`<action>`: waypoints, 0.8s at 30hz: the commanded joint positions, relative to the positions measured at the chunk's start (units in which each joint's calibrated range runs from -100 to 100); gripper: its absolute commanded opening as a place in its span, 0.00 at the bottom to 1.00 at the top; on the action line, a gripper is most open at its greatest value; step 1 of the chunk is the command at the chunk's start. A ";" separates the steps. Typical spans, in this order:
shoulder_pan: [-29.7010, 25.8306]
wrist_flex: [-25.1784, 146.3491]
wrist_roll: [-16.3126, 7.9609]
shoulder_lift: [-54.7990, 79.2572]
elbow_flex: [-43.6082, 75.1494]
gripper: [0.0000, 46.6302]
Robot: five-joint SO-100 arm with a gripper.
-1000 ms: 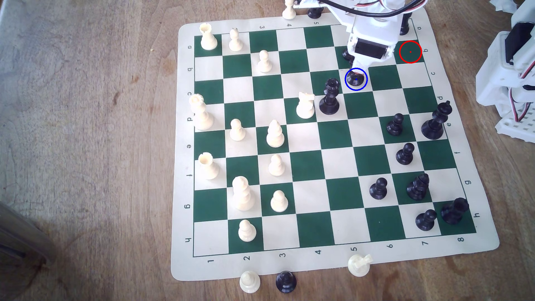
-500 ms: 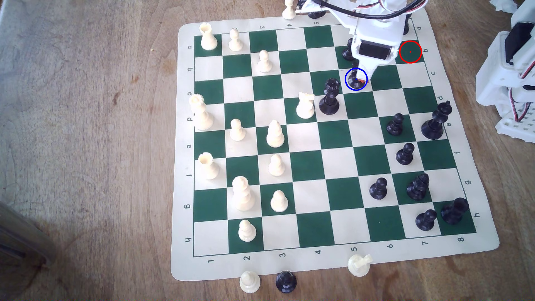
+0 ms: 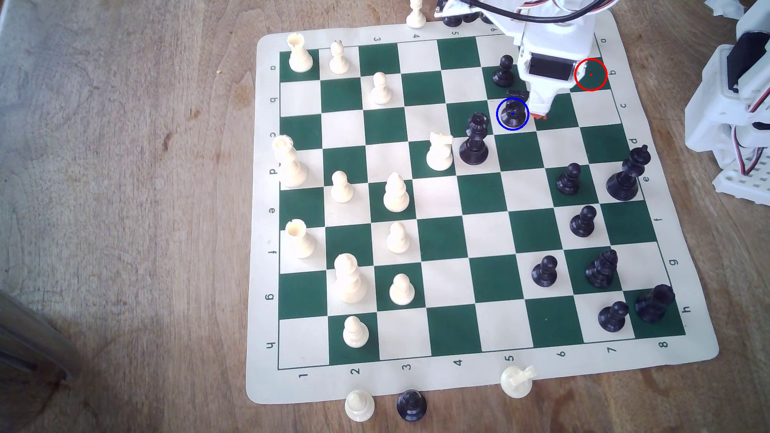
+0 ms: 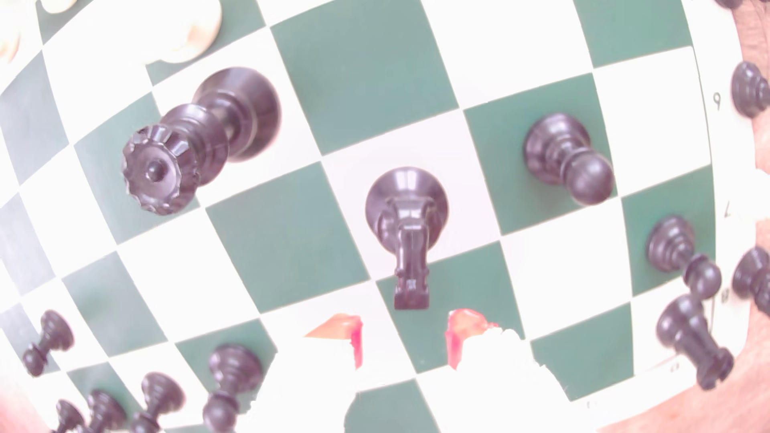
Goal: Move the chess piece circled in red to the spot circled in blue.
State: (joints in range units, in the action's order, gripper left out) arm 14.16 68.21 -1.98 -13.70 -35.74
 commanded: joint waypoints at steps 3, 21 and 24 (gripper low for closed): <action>-0.20 0.02 0.34 -18.13 -8.68 0.27; 4.57 -0.48 5.47 -73.23 -34.52 0.25; 6.45 -16.45 7.91 -78.83 -43.22 0.24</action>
State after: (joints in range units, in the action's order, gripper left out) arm 18.88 66.45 3.69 -86.76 -73.25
